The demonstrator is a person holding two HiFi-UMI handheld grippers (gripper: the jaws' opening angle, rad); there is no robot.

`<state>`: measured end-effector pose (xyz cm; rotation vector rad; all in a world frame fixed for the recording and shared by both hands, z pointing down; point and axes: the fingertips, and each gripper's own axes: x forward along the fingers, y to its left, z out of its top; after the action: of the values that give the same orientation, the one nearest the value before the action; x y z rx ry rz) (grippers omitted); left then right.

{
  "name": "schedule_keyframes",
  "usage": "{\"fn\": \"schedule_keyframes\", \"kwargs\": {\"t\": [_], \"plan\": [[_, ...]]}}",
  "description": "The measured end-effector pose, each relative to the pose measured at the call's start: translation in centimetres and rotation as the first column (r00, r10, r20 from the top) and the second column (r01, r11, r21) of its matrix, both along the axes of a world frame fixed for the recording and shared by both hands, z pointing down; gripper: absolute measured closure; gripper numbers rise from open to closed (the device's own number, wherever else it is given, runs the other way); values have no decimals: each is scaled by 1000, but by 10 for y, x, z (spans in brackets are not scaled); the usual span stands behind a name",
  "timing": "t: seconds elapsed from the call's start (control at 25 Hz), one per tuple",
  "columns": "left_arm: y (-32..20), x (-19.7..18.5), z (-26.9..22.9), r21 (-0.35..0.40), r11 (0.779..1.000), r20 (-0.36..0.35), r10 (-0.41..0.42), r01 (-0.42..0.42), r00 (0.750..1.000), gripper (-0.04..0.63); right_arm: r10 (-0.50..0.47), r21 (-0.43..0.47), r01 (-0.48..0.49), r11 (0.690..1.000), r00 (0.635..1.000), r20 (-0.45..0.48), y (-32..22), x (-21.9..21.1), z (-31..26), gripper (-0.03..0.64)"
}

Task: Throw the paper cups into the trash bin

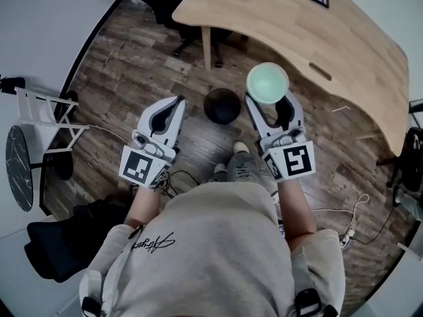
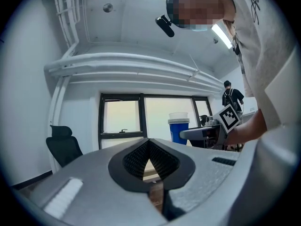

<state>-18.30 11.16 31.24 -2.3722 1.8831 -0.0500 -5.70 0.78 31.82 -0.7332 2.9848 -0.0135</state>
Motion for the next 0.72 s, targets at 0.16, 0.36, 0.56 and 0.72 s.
{"fn": "schedule_keyframes", "kwargs": {"t": [0.16, 0.36, 0.56, 0.72], "plan": [[1, -15, 8, -5, 999, -9, -54, 54, 998, 594, -51, -3, 51, 999, 999, 3, -7, -20, 4, 353], [-1, -27, 19, -17, 994, -20, -112, 112, 993, 594, -109, -8, 109, 994, 994, -10, -17, -37, 16, 353], [-3, -33, 36, -34, 988, -33, -150, 149, 988, 594, -150, -21, 150, 989, 988, -25, -25, -50, 33, 353], [-5, -36, 51, -58, 982, -46, -180, 178, 983, 594, -177, -37, 176, 984, 983, -41, -33, -61, 49, 353]]}}
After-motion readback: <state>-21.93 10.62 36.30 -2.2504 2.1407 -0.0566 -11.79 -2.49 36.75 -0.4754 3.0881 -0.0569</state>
